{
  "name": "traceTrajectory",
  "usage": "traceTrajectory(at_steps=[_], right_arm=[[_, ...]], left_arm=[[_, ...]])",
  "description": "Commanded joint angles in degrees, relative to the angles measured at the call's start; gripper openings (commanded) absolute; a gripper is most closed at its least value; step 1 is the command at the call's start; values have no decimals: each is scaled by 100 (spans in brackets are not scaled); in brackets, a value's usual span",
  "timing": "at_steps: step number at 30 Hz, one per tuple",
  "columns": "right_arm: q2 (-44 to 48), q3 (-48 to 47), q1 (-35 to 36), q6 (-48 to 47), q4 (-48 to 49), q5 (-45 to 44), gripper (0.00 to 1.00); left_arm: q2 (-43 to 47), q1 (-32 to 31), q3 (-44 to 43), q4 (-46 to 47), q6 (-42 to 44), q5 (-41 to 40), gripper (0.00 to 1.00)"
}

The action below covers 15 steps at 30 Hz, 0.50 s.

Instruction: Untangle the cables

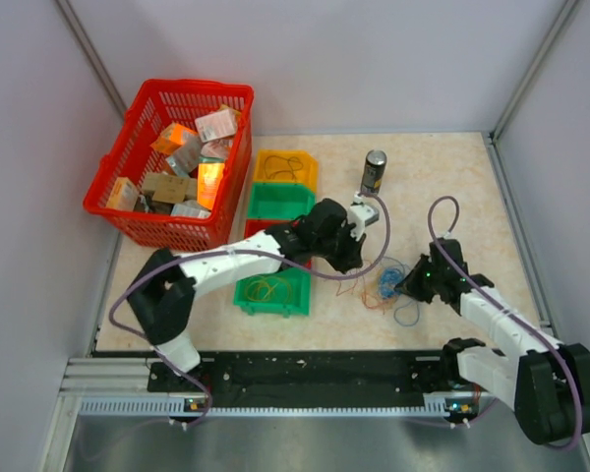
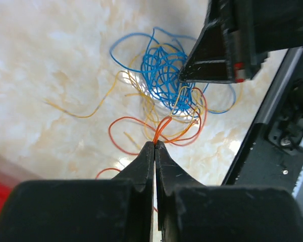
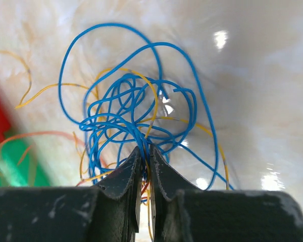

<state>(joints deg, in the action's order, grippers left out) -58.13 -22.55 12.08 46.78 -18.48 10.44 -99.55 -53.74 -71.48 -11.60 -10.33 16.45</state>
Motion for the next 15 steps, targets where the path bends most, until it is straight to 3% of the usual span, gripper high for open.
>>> traceTrajectory(at_steps=[1,7,15], right_arm=[[197,-312,-353,-64,-665,-1402,8],[126,-391,-1611,-486,-789,-1535,9],[-163,-567,-1849,-556,-780,-1747,10]], left_arm=[[1637,-23,20,166,57,-572,0],[3580,-23,29,939,241,-738,0],[4232,-14,-279,728,304,-1827,0]])
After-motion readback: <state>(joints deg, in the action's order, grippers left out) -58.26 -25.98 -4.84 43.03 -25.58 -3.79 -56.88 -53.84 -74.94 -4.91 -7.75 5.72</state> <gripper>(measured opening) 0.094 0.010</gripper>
